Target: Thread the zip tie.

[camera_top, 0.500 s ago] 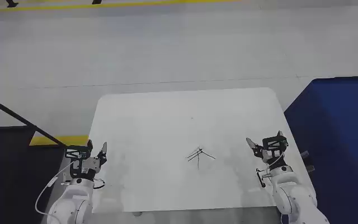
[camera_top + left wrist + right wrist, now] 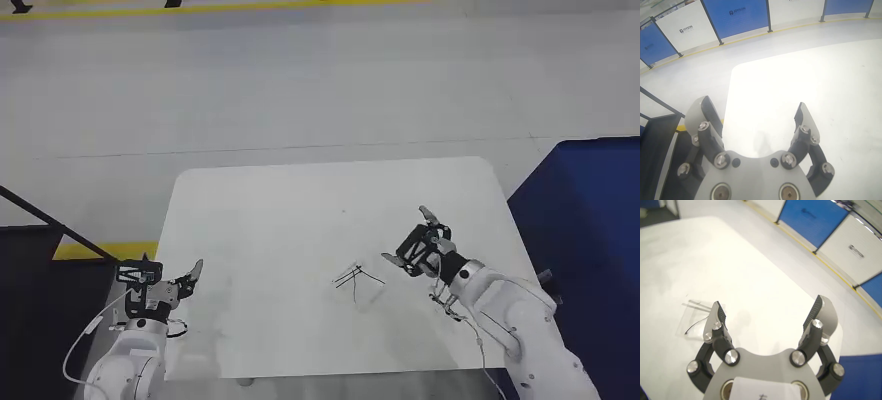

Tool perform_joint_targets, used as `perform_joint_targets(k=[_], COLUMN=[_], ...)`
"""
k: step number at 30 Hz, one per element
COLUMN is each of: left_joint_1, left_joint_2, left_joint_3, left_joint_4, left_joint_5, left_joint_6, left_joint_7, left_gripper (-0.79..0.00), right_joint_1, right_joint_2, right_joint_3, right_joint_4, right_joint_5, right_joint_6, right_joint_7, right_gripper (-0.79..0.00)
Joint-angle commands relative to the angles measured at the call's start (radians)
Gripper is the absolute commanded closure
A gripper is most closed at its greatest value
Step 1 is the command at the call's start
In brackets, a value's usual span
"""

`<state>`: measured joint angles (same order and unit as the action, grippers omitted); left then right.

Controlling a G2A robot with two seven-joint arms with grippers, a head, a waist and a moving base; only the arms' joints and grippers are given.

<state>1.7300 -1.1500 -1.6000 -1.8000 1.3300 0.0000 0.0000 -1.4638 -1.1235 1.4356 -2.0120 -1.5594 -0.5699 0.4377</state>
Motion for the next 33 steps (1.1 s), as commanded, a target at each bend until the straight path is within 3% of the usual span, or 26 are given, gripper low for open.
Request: perform_joint_targets(k=[1, 8, 10, 13, 16, 19, 22, 24, 33], left_joint_1=[0.000, 0.000, 0.000, 0.000, 0.000, 0.000, 0.000, 0.000, 0.000], left_joint_2=[0.000, 0.000, 0.000, 0.000, 0.000, 0.000, 0.000, 0.000, 0.000], left_joint_3=[0.000, 0.000, 0.000, 0.000, 0.000, 0.000, 0.000, 0.000, 0.000], left_joint_4=[0.000, 0.000, 0.000, 0.000, 0.000, 0.000, 0.000, 0.000, 0.000], left_joint_5=[0.000, 0.000, 0.000, 0.000, 0.000, 0.000, 0.000, 0.000, 0.000], left_joint_6=[0.000, 0.000, 0.000, 0.000, 0.000, 0.000, 0.000, 0.000, 0.000], left_joint_7=[0.000, 0.000, 0.000, 0.000, 0.000, 0.000, 0.000, 0.000, 0.000], left_gripper=[-0.785, -0.785, -0.785, -0.785, -0.785, -0.785, -0.785, -0.785, -0.785], right_joint_1=[0.033, 0.033, 0.035, 0.173, 0.317, 0.423, 0.518, 0.547, 0.538], right_joint_2=[-0.003, -0.003, -0.007, 0.000, 0.006, 0.026, 0.062, 0.080, 0.081], right_joint_3=[-0.025, -0.025, -0.026, -0.043, -0.099, -0.236, -0.361, -0.378, -0.393], right_joint_4=[0.003, 0.003, 0.065, 0.201, 0.322, 0.424, 0.433, 0.422, 0.376], right_joint_5=[-0.037, -0.037, 0.117, 0.348, 0.536, 0.614, 0.652, 0.662, 0.623], right_joint_6=[0.074, 0.074, 0.031, -0.238, -0.421, -0.442, -0.442, -0.442, -0.442], right_joint_7=[0.051, 0.051, 0.049, 0.218, 0.384, 0.370, 0.370, 0.370, 0.328], right_gripper=[-0.785, -0.785, -0.785, -0.785, -0.785, -0.785, -0.785, -0.785, -0.785])
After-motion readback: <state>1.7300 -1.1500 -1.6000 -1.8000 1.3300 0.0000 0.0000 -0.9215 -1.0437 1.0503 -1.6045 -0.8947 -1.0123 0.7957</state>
